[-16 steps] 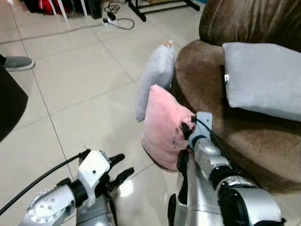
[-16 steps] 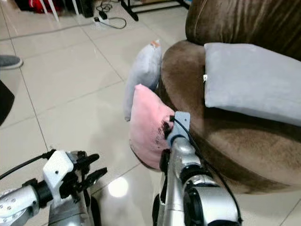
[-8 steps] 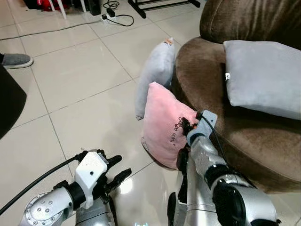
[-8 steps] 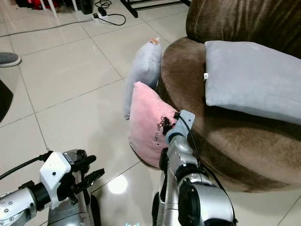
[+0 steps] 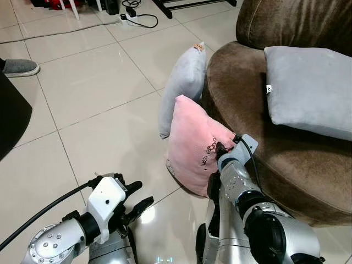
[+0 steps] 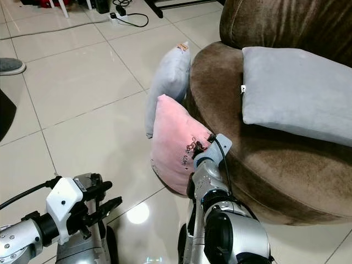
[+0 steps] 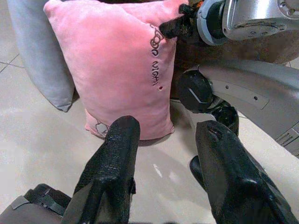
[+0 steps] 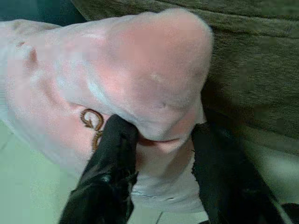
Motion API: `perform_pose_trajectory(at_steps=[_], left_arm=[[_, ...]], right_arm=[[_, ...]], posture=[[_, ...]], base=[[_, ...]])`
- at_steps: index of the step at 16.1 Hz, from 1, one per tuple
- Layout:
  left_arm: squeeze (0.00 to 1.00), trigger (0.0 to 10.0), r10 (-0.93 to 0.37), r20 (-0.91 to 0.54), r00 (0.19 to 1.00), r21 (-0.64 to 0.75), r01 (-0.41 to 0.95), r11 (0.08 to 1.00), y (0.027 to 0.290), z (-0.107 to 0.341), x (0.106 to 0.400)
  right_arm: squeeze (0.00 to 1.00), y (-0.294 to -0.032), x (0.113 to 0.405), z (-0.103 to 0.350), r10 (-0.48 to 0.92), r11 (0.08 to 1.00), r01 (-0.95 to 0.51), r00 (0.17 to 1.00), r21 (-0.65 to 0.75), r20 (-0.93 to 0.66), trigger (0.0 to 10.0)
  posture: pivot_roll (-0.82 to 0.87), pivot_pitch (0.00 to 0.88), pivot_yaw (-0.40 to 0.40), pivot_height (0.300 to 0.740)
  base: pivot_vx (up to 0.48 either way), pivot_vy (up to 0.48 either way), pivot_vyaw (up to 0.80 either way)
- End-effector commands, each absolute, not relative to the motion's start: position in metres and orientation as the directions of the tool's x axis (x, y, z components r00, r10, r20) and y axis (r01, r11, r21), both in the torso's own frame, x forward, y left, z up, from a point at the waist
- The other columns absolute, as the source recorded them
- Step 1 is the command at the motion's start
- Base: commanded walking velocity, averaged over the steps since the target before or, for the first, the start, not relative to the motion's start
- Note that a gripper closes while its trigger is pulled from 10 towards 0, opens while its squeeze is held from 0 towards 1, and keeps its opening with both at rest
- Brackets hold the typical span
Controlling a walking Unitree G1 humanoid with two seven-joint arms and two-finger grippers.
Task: Move the pillow to the sofa from floor
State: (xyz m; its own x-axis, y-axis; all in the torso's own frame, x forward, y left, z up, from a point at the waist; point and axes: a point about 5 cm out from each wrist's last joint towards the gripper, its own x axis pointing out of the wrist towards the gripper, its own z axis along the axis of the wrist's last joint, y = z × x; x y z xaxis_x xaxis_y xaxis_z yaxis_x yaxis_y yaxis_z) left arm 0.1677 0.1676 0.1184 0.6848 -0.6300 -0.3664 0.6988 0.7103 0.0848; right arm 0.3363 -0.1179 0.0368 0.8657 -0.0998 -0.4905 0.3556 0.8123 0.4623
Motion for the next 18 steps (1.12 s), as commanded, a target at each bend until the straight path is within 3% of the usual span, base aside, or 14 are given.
perform_pose_trajectory(at_steps=[1,14,16,18], left_arm=[[0.00,10.0,-0.637,-0.366,0.679,0.083,0.705,0.704,0.166,0.121,0.165],[0.00,10.0,-0.635,-0.368,0.679,0.082,0.704,0.705,0.167,0.121,0.165],[0.00,10.0,-0.637,-0.368,0.678,0.081,0.705,0.704,0.166,0.119,0.165],[0.00,10.0,-0.640,-0.357,0.681,0.084,0.705,0.704,0.164,0.117,0.170]], right_arm=[[0.00,-0.117,0.339,0.040,-0.102,0.793,0.364,0.870,0.489,-0.482,0.0],[0.00,-0.118,0.343,0.046,-0.087,0.783,0.332,0.896,0.527,-0.435,0.0],[0.00,-0.113,0.343,0.047,-0.050,0.796,0.289,0.907,0.532,-0.418,0.0],[0.00,-0.101,0.341,0.046,0.099,0.847,0.120,0.922,0.518,-0.375,0.0]], posture=[[0.08,0.174,-0.070,0.436],[0.08,0.157,-0.075,0.436],[0.08,0.148,-0.077,0.436],[0.07,0.103,-0.086,0.436]], base=[[0.000,0.000,0.00],[0.000,0.000,0.00],[0.000,0.000,0.00],[0.000,0.000,0.00]])
